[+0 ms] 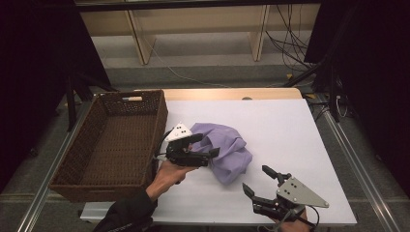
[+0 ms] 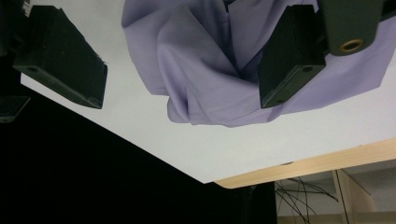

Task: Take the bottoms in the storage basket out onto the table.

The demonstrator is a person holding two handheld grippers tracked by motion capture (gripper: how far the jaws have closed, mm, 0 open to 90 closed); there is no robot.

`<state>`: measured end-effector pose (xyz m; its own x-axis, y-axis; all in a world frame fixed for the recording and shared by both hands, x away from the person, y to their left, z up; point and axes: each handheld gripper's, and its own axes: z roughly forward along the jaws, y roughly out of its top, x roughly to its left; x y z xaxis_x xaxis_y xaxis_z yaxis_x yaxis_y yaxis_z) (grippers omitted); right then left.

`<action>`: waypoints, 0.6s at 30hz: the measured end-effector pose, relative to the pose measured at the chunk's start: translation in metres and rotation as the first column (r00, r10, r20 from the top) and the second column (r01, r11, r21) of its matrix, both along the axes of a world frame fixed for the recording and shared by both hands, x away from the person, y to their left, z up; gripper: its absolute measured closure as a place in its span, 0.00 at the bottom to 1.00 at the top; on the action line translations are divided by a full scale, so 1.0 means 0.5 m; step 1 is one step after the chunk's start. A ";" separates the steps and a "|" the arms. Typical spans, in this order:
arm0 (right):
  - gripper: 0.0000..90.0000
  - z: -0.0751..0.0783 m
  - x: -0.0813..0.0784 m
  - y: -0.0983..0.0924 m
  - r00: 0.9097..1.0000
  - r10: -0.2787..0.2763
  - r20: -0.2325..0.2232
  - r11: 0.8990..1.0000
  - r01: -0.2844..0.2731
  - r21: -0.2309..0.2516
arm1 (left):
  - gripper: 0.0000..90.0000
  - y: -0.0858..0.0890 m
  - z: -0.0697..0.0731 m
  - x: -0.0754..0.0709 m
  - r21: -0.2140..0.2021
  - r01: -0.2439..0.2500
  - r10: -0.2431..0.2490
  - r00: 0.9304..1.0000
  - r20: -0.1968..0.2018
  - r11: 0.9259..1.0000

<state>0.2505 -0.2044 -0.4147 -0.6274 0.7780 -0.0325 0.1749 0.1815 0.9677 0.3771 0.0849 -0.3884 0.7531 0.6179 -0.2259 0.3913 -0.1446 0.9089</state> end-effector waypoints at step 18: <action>0.25 -0.001 0.000 0.001 1.000 -0.003 0.003 1.000 0.003 0.003 | 0.17 0.002 0.004 -0.015 -0.012 -0.002 0.003 1.000 0.024 1.000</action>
